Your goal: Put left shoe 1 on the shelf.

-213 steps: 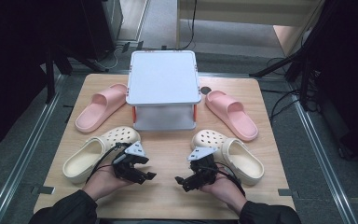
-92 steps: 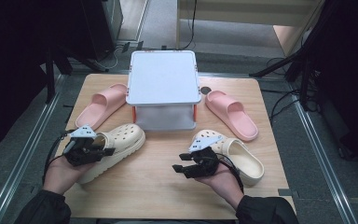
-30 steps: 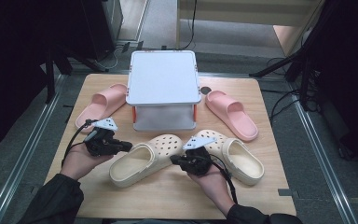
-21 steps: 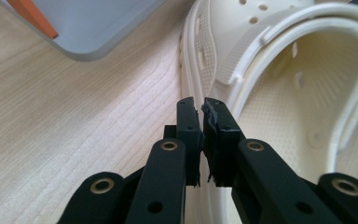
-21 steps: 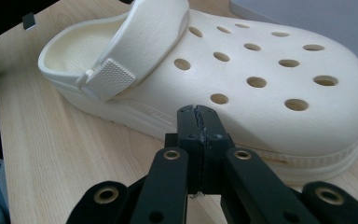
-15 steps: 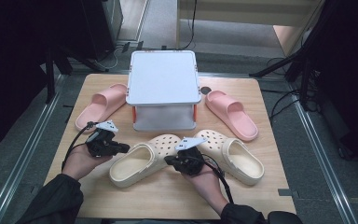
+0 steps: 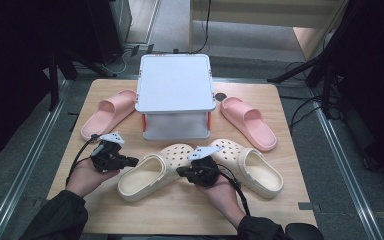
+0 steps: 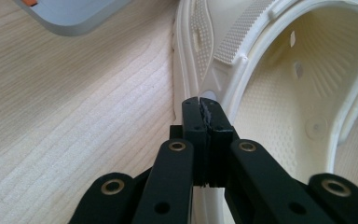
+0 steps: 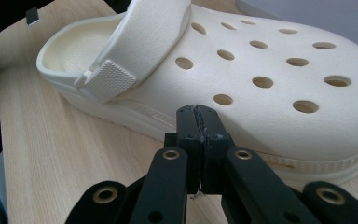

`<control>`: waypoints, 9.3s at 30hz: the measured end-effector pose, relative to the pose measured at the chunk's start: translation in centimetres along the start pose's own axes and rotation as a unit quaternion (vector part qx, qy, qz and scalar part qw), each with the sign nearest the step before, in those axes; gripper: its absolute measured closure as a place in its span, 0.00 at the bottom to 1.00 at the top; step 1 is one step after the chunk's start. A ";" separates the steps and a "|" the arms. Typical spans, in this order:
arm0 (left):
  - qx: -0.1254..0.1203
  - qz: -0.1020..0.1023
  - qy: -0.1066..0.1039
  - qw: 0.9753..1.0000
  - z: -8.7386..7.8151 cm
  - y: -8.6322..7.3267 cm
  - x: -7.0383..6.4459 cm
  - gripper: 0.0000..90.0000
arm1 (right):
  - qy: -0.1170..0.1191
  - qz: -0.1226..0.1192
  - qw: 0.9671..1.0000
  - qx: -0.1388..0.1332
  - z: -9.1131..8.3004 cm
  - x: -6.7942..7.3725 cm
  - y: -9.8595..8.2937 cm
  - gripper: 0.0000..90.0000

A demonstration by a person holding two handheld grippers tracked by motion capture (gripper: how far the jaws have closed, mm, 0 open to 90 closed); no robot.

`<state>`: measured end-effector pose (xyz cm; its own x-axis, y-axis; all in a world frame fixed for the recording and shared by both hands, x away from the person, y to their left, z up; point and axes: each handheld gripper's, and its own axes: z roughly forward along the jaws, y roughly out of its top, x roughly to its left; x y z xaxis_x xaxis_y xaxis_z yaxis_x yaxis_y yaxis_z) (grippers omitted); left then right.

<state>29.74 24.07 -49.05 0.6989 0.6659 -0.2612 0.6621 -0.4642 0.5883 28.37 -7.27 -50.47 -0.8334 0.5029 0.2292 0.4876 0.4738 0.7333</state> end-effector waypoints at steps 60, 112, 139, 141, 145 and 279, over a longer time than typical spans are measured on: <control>-0.061 -0.028 -0.034 0.997 -2.7 2.5 -3.1 0.83 | -0.027 0.051 0.998 -0.031 -2.8 -1.5 3.3 0.67; -0.104 -0.006 -0.008 0.995 -4.9 13.7 4.0 0.96 | -0.075 0.071 0.994 0.027 0.6 2.0 0.5 0.65; -0.105 -0.005 0.001 0.994 -4.9 13.6 3.8 0.95 | -0.070 0.089 0.994 0.004 -0.9 -0.7 4.8 0.87; -0.106 -0.006 0.001 0.994 -4.9 13.6 3.8 0.95 | -0.077 0.090 0.993 -0.003 -0.9 -1.1 5.5 0.87; -0.106 -0.006 0.001 0.994 -4.9 13.6 3.8 0.95 | -0.088 0.103 0.991 -0.016 -0.5 -2.4 6.8 0.87; -0.123 -0.014 -0.010 0.992 -6.1 13.1 4.0 0.84 | -0.041 0.030 0.998 -0.020 5.8 -1.7 8.6 0.97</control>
<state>39.55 24.19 -37.73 0.6878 0.6640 -0.2935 0.5968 -0.2870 0.7493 35.48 0.15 -48.32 -0.7775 0.5885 0.2215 0.5240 0.4117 0.7456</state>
